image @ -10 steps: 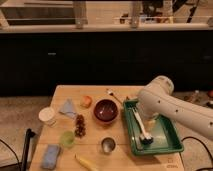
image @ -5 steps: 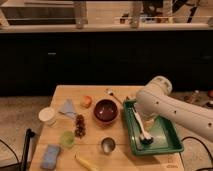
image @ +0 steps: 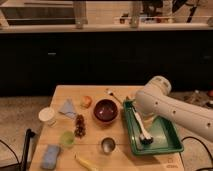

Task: Stack cups on top of each other

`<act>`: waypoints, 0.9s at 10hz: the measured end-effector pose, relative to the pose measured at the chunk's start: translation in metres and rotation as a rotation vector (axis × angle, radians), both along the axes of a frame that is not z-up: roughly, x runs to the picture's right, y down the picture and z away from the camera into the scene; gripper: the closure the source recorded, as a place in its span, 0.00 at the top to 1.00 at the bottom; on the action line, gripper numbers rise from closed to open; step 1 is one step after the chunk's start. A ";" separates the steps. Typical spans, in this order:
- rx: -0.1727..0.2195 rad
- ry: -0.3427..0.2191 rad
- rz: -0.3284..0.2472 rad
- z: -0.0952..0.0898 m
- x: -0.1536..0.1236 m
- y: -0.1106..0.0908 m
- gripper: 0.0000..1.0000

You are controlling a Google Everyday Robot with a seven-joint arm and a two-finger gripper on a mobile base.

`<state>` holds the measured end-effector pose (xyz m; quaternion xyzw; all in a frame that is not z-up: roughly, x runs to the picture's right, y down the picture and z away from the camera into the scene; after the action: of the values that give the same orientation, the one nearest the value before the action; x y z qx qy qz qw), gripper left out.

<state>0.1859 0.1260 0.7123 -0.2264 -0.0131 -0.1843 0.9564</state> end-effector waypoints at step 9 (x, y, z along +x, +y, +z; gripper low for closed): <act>0.046 -0.063 -0.114 0.008 -0.005 -0.011 0.80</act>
<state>0.1805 0.1147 0.7203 -0.1987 -0.0258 -0.2457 0.9484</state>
